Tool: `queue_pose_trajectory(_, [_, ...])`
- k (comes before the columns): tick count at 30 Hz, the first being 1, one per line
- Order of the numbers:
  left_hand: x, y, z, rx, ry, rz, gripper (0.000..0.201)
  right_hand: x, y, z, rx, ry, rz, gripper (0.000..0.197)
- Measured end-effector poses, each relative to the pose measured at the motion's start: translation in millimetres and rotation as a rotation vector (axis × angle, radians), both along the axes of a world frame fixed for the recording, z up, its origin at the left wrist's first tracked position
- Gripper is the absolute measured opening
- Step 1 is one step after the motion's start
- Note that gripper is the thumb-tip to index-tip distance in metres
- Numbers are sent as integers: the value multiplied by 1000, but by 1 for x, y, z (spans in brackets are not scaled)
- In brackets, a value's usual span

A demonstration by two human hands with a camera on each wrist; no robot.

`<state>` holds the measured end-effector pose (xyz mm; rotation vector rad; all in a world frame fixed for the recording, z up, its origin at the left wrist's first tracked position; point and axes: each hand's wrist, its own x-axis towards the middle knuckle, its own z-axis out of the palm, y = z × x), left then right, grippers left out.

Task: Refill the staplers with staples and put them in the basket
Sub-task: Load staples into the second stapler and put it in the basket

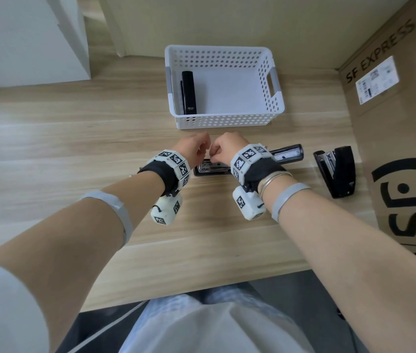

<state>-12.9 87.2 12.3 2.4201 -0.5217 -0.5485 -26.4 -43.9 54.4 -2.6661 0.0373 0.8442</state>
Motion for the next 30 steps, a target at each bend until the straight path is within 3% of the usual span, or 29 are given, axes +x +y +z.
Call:
queue_pose_trajectory(4, [-3, 3, -5, 82, 118, 18, 22, -11, -1, -7, -86, -66, 63, 17])
queue_pose_trajectory(10, [-6, 2, -8, 113, 124, 30, 22, -19, 0, -12, -137, -107, 76, 17])
queue_pose_trajectory(20, [0, 20, -4, 93, 213, 128, 26, -9, 4, -20, -79, 3, -3, 17])
queue_pose_trajectory(23, [2, 40, -7, 158, 177, 141, 37, -8, 5, -16, -114, 19, 3, 18])
queue_pose_trajectory(26, [2, 55, -10, 244, 136, 137, 38, -10, 4, -11, -192, 11, 17, 32])
queue_pose_trajectory(30, [-1, 63, -13, 328, 145, 88, 37, -6, 6, -6, -192, 26, 21, 33])
